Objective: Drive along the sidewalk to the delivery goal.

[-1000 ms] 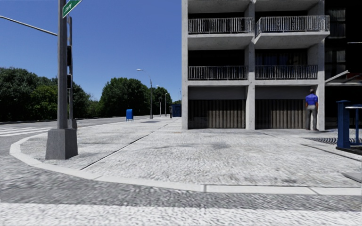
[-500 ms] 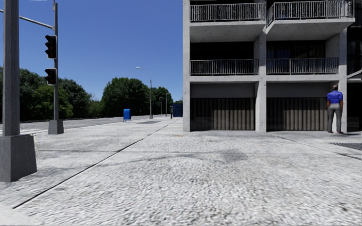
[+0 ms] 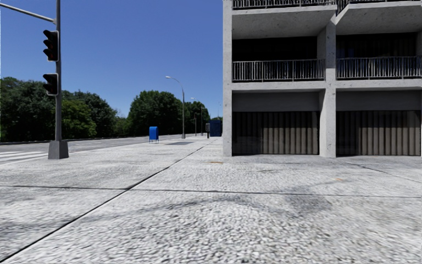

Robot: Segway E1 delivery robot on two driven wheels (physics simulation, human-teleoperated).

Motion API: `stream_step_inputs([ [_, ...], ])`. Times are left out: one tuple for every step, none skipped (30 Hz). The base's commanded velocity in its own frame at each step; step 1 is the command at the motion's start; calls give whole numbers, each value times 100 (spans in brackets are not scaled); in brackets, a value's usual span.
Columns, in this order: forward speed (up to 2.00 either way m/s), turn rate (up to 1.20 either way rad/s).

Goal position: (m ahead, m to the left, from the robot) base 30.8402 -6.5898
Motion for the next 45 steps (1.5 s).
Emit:
stream_step_inputs([
  [153, 18],
  [153, 18],
  [152, 18],
  [152, 18],
  [152, 18],
  [152, 21],
  [152, 22],
  [152, 22],
  [152, 22],
  [152, 22],
  [152, 23],
  [152, 23],
  [152, 23],
  [152, 23],
  [152, 23],
  [152, 23],
  [152, 23],
  [152, 23],
  [152, 23],
  [152, 23],
  [152, 23],
  [152, 23],
  [152, 23],
  [152, 23],
  [155, 23],
  [155, 23],
  [200, 23],
  [200, 23],
  [200, 23],
  [200, 23],
  [200, 23],
  [200, 23],
  [200, 23],
  [200, 23],
  [200, 23],
  [200, 23],
  [200, 23],
  [200, 23],
  [200, 23],
  [200, 23],
  [200, 23],
  [200, 23],
  [200, 23],
  [200, 23],
  [200, 23],
])
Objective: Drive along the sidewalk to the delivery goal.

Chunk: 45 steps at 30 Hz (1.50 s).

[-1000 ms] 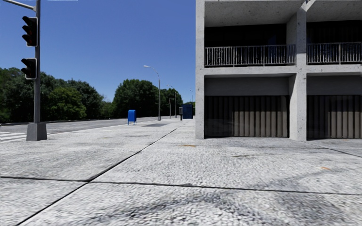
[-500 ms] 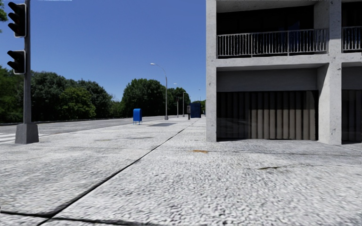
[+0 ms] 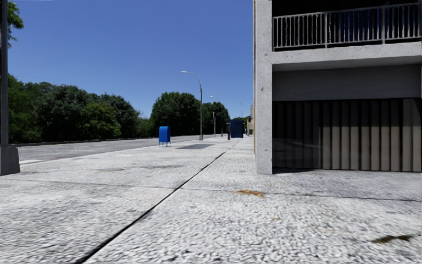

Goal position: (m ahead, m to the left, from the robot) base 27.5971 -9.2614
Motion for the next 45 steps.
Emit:
stream_step_inputs([
  [200, 23],
  [200, 14],
  [200, 14],
  [200, 2],
  [200, 0],
  [200, 0],
  [200, 0],
  [200, 0],
  [200, 0],
  [200, 0],
  [200, 0],
  [200, 0],
  [200, 0],
  [200, 0],
  [200, 0],
  [200, 0],
  [200, 0],
  [200, 0],
  [200, 0],
  [200, 0],
  [200, 0],
  [200, 0],
  [200, 0],
  [200, 0],
  [200, 0],
  [200, 0],
  [200, 0],
  [200, 0],
  [200, 0],
  [200, 0],
  [200, 0],
  [200, 0],
  [200, 0],
  [200, 0],
  [200, 0],
  [200, 0],
  [200, 0],
  [200, 0],
  [200, 0],
  [200, 0],
  [200, 0],
  [200, 0],
  [200, 0],
  [200, 0],
  [200, 0],
])
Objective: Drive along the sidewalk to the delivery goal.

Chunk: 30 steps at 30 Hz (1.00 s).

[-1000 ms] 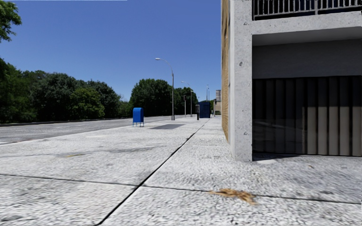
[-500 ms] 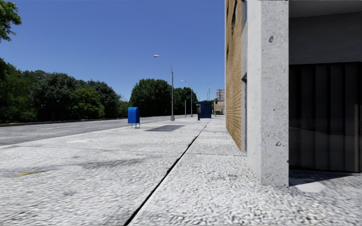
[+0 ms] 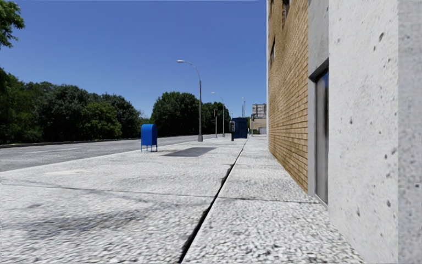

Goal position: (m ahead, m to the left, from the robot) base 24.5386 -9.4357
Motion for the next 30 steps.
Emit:
stream_step_inputs([
  [200, 0],
  [200, 0],
  [200, 0],
  [200, 0],
  [200, 0],
  [200, 0],
  [200, 0],
  [200, 0],
  [200, 0],
  [200, 0],
  [200, 0],
  [200, 0],
  [200, 0],
  [200, 0],
  [200, 0],
  [200, 0],
  [200, 0],
  [200, 0],
  [200, 0],
  [200, 0],
  [200, 0],
  [200, 0],
  [200, 0],
  [200, 0],
  [200, 0],
  [200, 0],
  [200, 0],
  [200, 0],
  [200, 0],
  [200, 0],
])
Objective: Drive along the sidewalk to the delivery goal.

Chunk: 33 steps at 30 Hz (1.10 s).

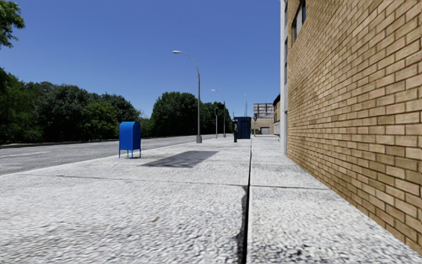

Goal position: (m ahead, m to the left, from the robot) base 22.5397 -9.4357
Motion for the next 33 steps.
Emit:
stream_step_inputs([
  [200, -10],
  [200, -16],
  [200, -16],
  [200, -21],
  [200, -22],
  [200, -22],
  [200, -22],
  [200, -22],
  [200, -22],
  [200, -22],
  [200, -22],
  [200, -22],
  [200, -22],
  [200, -22],
  [200, -22],
  [200, -22],
  [200, -22],
  [200, -22],
  [200, -22],
  [200, -22],
  [200, -22],
  [200, -22],
  [200, -22],
  [200, -22],
  [200, -22],
  [200, -22],
  [200, -22],
  [200, -22],
  [200, -22],
  [200, -22],
  [200, -22],
  [200, -22],
  [200, -23],
])
